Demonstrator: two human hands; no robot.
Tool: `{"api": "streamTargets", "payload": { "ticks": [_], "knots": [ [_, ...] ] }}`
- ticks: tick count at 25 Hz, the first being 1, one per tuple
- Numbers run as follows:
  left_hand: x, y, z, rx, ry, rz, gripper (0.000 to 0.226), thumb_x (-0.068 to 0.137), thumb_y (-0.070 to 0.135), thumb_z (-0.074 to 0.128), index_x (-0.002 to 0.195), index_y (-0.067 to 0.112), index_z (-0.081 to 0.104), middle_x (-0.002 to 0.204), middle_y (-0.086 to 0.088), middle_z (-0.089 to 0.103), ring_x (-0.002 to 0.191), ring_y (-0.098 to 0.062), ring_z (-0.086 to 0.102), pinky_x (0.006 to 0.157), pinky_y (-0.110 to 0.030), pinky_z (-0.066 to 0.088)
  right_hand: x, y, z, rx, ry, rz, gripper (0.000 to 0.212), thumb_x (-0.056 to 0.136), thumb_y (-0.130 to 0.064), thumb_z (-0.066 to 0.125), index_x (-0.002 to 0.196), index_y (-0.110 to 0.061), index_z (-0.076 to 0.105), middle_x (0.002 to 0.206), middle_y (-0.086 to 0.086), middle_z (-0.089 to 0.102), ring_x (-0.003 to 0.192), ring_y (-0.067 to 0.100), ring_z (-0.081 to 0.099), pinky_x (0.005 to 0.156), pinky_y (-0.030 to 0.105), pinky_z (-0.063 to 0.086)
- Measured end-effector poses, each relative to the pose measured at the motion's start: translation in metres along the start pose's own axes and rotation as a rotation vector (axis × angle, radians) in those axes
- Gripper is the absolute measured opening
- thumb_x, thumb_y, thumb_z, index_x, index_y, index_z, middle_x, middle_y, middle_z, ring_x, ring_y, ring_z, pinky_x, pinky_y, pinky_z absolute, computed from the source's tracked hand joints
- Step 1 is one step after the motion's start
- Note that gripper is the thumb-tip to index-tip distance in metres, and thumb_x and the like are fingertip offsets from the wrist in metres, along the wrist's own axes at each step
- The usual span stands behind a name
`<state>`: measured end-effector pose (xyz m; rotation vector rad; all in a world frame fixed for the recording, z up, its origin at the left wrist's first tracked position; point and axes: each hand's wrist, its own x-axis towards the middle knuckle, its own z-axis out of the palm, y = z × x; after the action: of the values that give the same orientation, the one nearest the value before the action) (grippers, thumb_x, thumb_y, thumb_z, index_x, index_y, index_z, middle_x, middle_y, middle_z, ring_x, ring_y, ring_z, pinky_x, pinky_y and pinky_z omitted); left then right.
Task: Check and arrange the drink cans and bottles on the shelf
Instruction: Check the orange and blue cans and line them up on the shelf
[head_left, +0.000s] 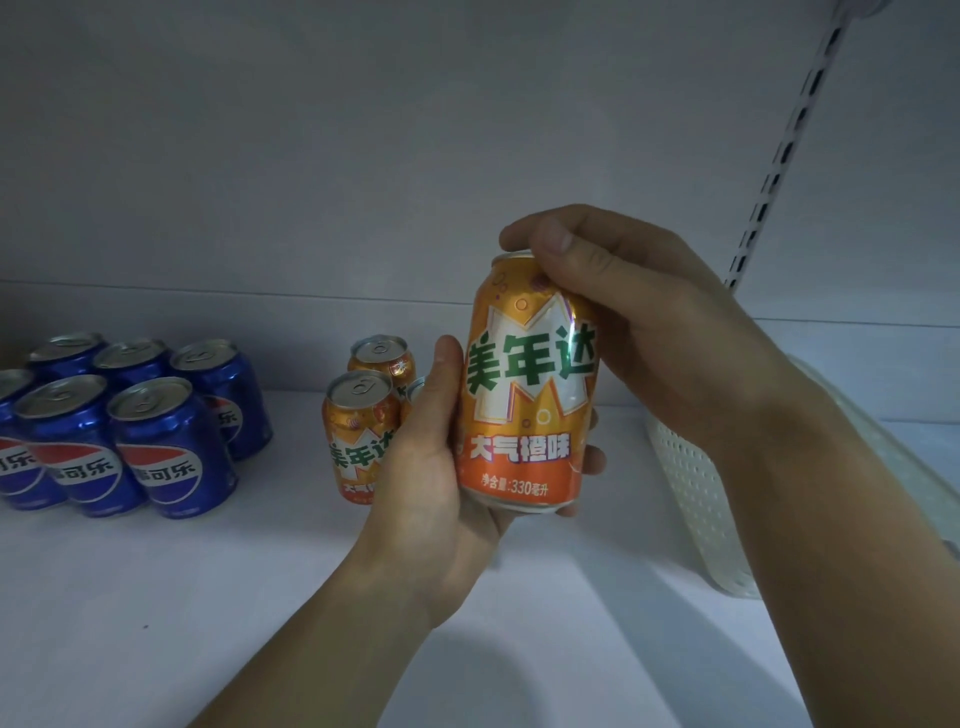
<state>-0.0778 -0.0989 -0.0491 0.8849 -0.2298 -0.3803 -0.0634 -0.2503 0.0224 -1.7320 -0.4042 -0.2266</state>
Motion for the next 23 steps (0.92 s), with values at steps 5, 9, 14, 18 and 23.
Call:
{"api": "streamTargets", "payload": {
  "ticks": [5,9,14,18,23],
  "knots": [
    [-0.001,0.004,0.000,-0.006,-0.020,0.022,0.053,0.085,0.048,0.048,0.116,0.013,0.071,0.107,-0.016,0.075,0.091,-0.034,0.074,0.082,-0.043,0.057,-0.001,0.000,0.000,0.021,0.140,0.044,0.046,0.089,-0.052,0.064,0.108,-0.011,0.073,0.098,0.006,0.079,0.092,0.028,0.076,0.083,0.038,0.061],
    [-0.004,0.007,0.002,0.076,0.012,-0.036,0.053,0.069,0.054,0.059,0.094,0.013,0.080,0.094,-0.015,0.074,0.085,-0.036,0.067,0.081,-0.040,0.043,0.000,0.008,0.004,0.013,0.164,0.231,0.035,0.101,-0.047,0.055,0.104,-0.018,0.075,0.100,0.006,0.080,0.097,0.028,0.077,0.096,0.054,0.059],
    [-0.009,0.011,0.012,0.114,0.024,-0.047,0.047,0.064,0.058,0.056,0.061,0.018,0.080,0.070,-0.010,0.071,0.076,-0.033,0.055,0.083,-0.050,0.032,0.001,0.010,0.009,-0.042,0.174,0.317,0.038,0.107,-0.043,0.048,0.102,-0.020,0.077,0.098,0.006,0.080,0.094,0.026,0.077,0.093,0.052,0.061],
    [-0.009,0.012,0.012,0.114,0.012,-0.068,0.050,0.064,0.061,0.056,0.059,0.017,0.080,0.069,-0.010,0.071,0.082,-0.033,0.052,0.087,-0.051,0.029,0.002,0.012,0.008,-0.101,0.180,0.345,0.038,0.106,-0.045,0.048,0.097,-0.024,0.077,0.099,0.006,0.079,0.097,0.026,0.076,0.095,0.052,0.060],
    [-0.007,0.010,0.000,0.266,-0.020,-0.053,0.075,0.062,0.065,0.080,0.116,0.012,0.071,0.102,-0.015,0.073,0.087,-0.031,0.065,0.057,-0.032,0.049,0.000,0.010,0.005,-0.160,0.119,0.328,0.039,0.106,-0.050,0.046,0.098,-0.024,0.074,0.092,0.005,0.080,0.084,0.023,0.078,0.084,0.042,0.062]
  ]
}}
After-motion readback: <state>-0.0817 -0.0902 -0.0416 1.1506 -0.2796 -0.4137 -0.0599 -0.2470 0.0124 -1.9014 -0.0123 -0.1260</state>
